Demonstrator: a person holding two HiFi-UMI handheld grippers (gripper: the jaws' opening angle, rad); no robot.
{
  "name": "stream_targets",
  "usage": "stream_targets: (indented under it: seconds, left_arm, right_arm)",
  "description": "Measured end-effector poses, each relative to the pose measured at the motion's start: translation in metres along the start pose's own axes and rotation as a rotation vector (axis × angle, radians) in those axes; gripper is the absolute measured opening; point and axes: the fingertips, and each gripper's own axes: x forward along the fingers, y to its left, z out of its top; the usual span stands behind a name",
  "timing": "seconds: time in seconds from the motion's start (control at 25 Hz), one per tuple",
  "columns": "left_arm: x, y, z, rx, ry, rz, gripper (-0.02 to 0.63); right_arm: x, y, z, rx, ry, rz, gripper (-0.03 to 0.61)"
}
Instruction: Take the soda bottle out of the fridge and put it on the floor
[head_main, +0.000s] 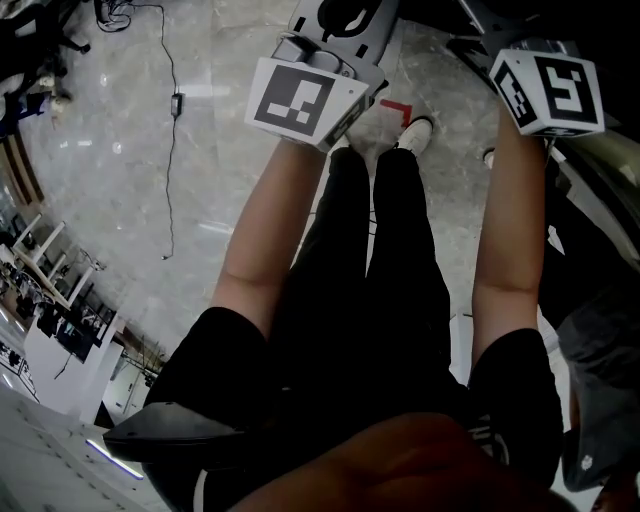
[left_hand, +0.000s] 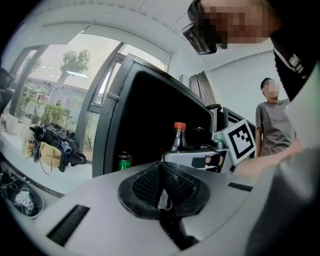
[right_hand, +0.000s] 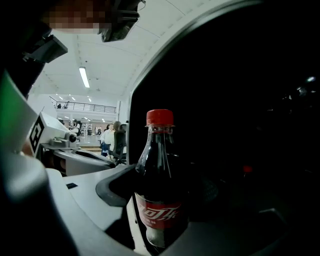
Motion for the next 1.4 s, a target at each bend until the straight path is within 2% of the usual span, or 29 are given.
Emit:
stream_targets:
  seconds: [0.28, 0.48, 0.68, 0.84, 0.96, 1.2, 1.4]
  left_arm:
    - [-0.053, 0.009, -0.049, -0.031, 0.007, 0.010, 0.005]
    - [-0.105, 0.032, -0.106, -0.051, 0.062, 0.073, 0.005]
    - [-0.136, 0.069, -0.184, -0.110, 0.113, 0.154, 0.005]
    - [-0.153, 0.095, -0.259, -0.135, 0.162, 0.180, 0.005]
    - [-0.159, 0.105, -0.309, -0.157, 0.204, 0.184, 0.005]
    - [-0.167, 0.115, -0.411, -0.205, 0.287, 0.176, 0.005]
    - [-0.163, 0.123, -0.466, -0.197, 0.319, 0.148, 0.005]
  right_arm:
    - [-0.013, 0.072, -0.043, 0.015, -0.008, 0.093, 0.318]
    - [0.001, 0.123, -0.107, 0.067, 0.021, 0.138, 0.318]
    - [0.026, 0.161, -0.213, 0.082, 0.131, 0.136, 0.318]
    - [0.044, 0.195, -0.311, 0.112, 0.224, 0.137, 0.318]
    - [0.049, 0.210, -0.381, 0.131, 0.297, 0.138, 0.317]
    - [0.054, 0.237, -0.513, 0.103, 0.447, 0.158, 0.318]
    - [0.064, 0.251, -0.602, 0.096, 0.534, 0.190, 0.318]
